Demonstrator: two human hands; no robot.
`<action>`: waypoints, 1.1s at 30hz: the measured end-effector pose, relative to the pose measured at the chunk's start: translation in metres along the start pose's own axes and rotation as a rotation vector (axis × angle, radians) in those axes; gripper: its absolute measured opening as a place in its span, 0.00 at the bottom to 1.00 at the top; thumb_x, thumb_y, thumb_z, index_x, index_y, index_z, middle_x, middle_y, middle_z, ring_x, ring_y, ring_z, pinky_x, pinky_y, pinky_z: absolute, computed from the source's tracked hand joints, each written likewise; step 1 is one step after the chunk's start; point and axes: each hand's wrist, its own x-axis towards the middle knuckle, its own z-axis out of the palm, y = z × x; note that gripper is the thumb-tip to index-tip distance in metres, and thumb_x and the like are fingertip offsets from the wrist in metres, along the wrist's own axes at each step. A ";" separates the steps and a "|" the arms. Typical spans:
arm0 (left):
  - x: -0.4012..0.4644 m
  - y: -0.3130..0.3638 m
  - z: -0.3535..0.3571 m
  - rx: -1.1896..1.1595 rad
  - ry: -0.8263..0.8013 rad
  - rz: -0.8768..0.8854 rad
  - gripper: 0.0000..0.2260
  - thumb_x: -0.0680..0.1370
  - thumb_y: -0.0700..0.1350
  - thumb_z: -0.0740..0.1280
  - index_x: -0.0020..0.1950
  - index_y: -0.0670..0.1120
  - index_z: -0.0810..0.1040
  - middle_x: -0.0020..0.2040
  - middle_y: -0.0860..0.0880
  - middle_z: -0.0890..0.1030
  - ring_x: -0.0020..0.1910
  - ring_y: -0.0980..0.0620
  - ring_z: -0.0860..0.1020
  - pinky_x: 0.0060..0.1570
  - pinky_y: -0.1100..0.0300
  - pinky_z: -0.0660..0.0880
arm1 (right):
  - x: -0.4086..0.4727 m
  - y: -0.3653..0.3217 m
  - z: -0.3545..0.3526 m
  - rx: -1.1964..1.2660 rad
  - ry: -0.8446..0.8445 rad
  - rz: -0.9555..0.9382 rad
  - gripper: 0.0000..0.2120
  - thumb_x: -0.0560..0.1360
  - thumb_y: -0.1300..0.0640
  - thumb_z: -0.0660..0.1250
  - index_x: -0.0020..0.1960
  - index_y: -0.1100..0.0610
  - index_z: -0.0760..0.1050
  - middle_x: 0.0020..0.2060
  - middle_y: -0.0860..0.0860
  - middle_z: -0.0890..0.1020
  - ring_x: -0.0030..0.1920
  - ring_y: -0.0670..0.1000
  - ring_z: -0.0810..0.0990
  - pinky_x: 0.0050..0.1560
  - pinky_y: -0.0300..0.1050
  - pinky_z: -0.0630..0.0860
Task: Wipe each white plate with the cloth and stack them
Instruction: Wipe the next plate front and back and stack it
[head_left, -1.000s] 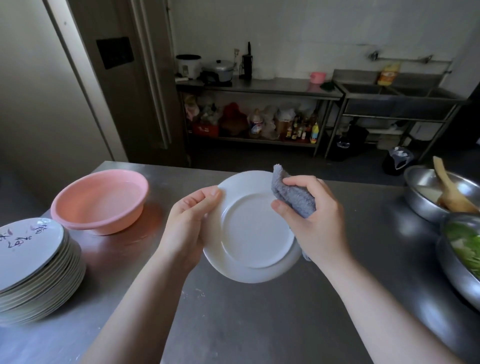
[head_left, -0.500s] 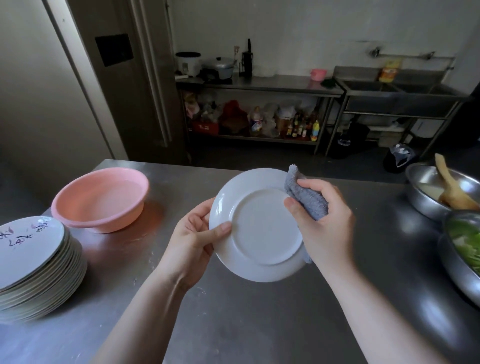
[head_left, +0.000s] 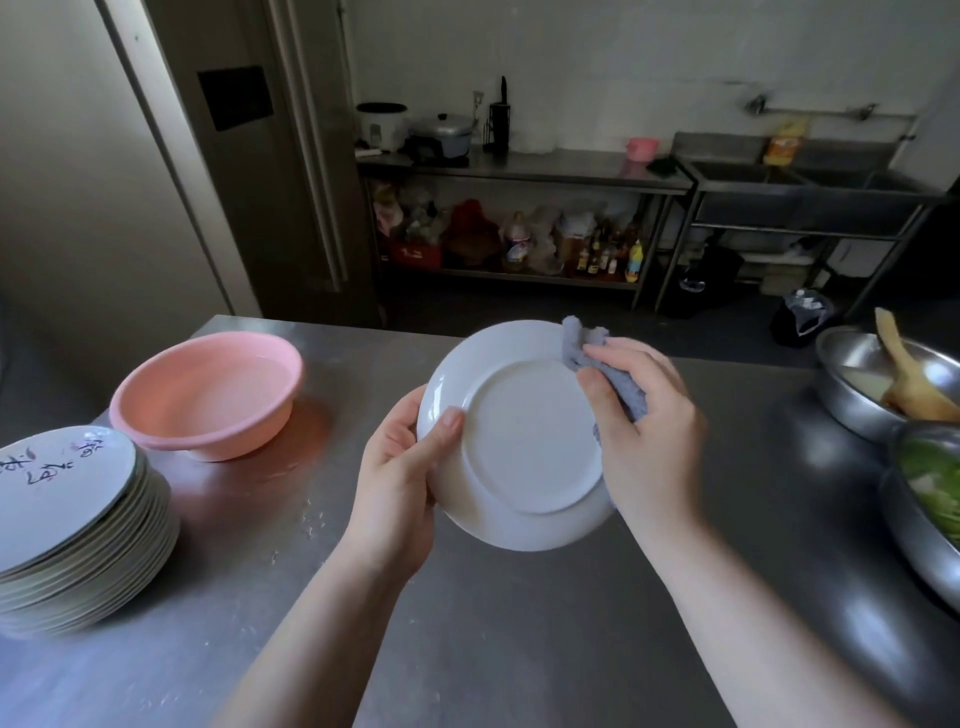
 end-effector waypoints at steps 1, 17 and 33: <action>0.001 0.001 0.000 0.009 0.004 -0.001 0.16 0.75 0.46 0.67 0.62 0.45 0.79 0.55 0.42 0.83 0.52 0.46 0.82 0.43 0.57 0.79 | 0.003 -0.003 0.002 -0.024 -0.017 -0.030 0.07 0.75 0.62 0.69 0.52 0.56 0.81 0.55 0.47 0.80 0.56 0.41 0.77 0.56 0.30 0.69; 0.000 0.001 -0.002 0.187 -0.034 0.010 0.13 0.74 0.42 0.70 0.58 0.44 0.80 0.54 0.41 0.84 0.51 0.44 0.81 0.49 0.54 0.78 | 0.003 -0.014 0.022 -0.170 -0.384 -0.433 0.07 0.72 0.65 0.72 0.47 0.57 0.85 0.43 0.50 0.81 0.48 0.53 0.76 0.50 0.46 0.73; 0.004 -0.004 -0.002 -0.119 0.132 -0.022 0.14 0.77 0.44 0.68 0.62 0.47 0.77 0.55 0.48 0.84 0.51 0.51 0.83 0.44 0.58 0.80 | 0.008 0.012 -0.003 -0.002 -0.113 0.043 0.09 0.74 0.64 0.69 0.51 0.54 0.83 0.47 0.48 0.80 0.50 0.46 0.78 0.52 0.34 0.73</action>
